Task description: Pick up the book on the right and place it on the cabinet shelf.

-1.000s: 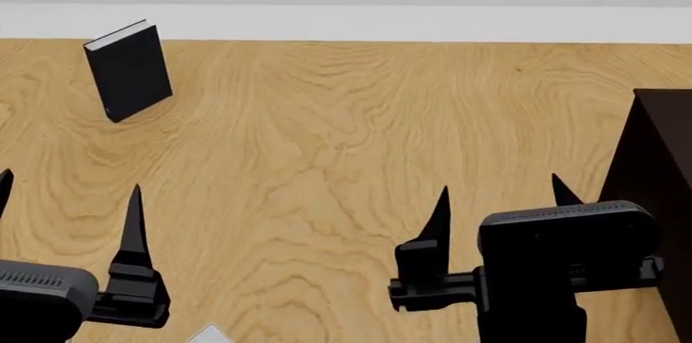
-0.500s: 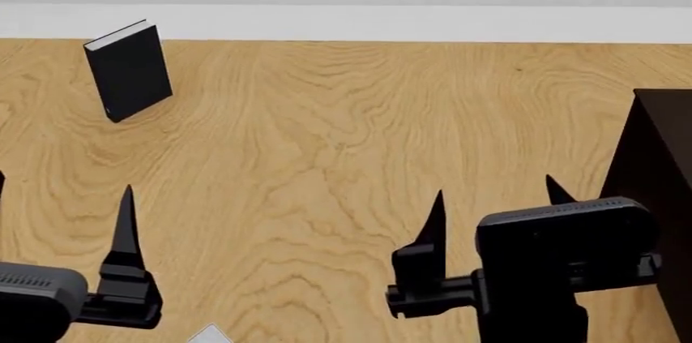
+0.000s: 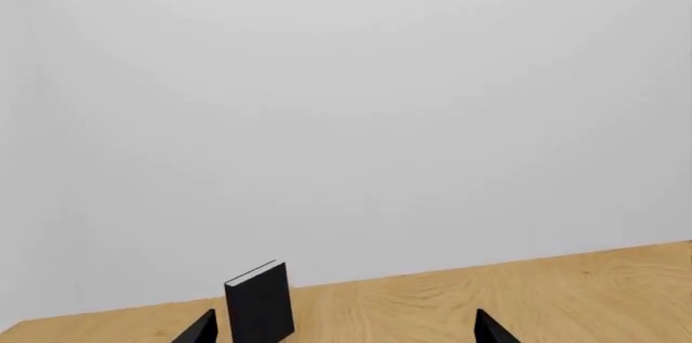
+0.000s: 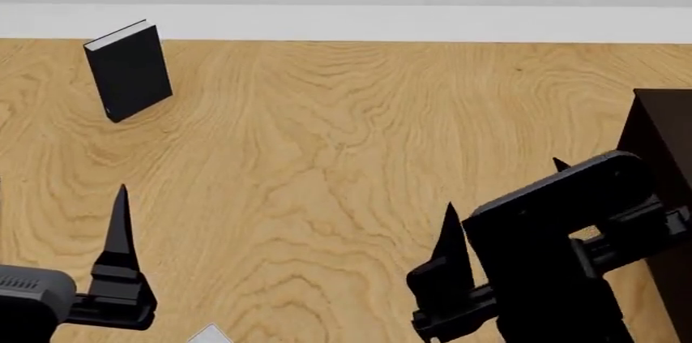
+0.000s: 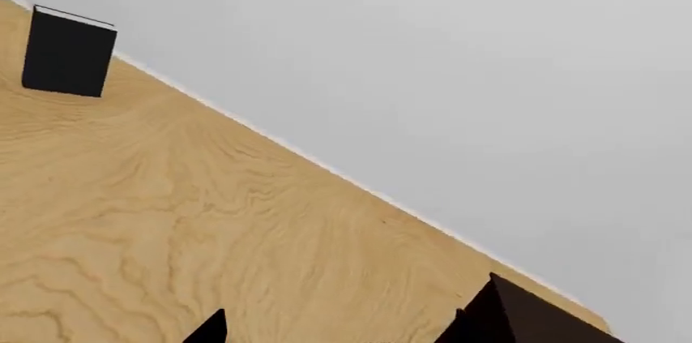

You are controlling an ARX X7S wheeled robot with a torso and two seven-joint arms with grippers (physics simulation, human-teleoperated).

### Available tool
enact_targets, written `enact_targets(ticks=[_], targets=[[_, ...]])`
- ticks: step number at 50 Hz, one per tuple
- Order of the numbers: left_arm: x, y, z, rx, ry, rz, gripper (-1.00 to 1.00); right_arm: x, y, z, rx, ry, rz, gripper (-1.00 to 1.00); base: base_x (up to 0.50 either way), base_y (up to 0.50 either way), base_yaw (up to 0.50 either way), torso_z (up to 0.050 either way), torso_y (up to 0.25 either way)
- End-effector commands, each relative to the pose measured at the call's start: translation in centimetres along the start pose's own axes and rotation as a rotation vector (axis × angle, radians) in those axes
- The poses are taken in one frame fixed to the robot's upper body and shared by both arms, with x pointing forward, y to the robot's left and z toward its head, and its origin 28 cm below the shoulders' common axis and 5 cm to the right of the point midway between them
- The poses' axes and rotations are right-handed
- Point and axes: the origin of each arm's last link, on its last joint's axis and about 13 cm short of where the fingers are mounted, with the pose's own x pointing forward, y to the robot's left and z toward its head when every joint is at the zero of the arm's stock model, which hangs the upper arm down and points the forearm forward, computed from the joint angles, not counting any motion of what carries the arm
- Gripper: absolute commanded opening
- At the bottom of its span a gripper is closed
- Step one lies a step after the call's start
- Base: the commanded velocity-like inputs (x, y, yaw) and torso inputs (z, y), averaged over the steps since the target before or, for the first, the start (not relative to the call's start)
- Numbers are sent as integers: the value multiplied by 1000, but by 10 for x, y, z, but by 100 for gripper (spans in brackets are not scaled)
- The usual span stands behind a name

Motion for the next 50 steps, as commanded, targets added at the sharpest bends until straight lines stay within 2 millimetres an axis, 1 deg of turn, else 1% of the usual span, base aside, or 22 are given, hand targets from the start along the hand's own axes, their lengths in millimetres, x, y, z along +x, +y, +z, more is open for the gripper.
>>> enact_targets(ticks=[1, 6, 9, 16, 22, 26, 30, 34, 41, 50], targets=[[-1, 1, 2, 0, -5, -3, 100, -15, -17, 18, -169, 44, 42, 100, 0, 0, 0, 0, 0], [-1, 0, 3, -2, -10, -10, 100, -22, -23, 25, -266, 64, 58, 100, 0, 0, 0, 0, 0], [-1, -1, 4, 1, -10, -9, 100, -24, -28, 28, -280, 91, 97, 100, 0, 0, 0, 0, 0], [-1, -3, 6, 2, -12, -21, 100, -35, -33, 44, -319, 115, 170, 100, 0, 0, 0, 0, 0], [-1, -4, 8, 0, -16, -28, 100, -41, -41, 53, -408, 147, 234, 100, 0, 0, 0, 0, 0], [-1, -4, 9, 1, -16, -30, 100, -43, -45, 59, -391, 172, 282, 100, 0, 0, 0, 0, 0], [0, -6, 9, -2, -14, -35, 100, -43, -50, 62, -427, 217, 307, 100, 0, 0, 0, 0, 0], [1, -6, 10, -6, -16, -43, 100, -48, -52, 65, -479, 245, 363, 100, 0, 0, 0, 0, 0], [4, -4, 14, -11, -25, -36, 100, -53, -56, 73, -538, 275, 392, 100, 0, 0, 0, 0, 0], [5, -4, 15, -6, -25, -31, 100, -56, -59, 72, -564, 329, 441, 100, 0, 0, 0, 0, 0]])
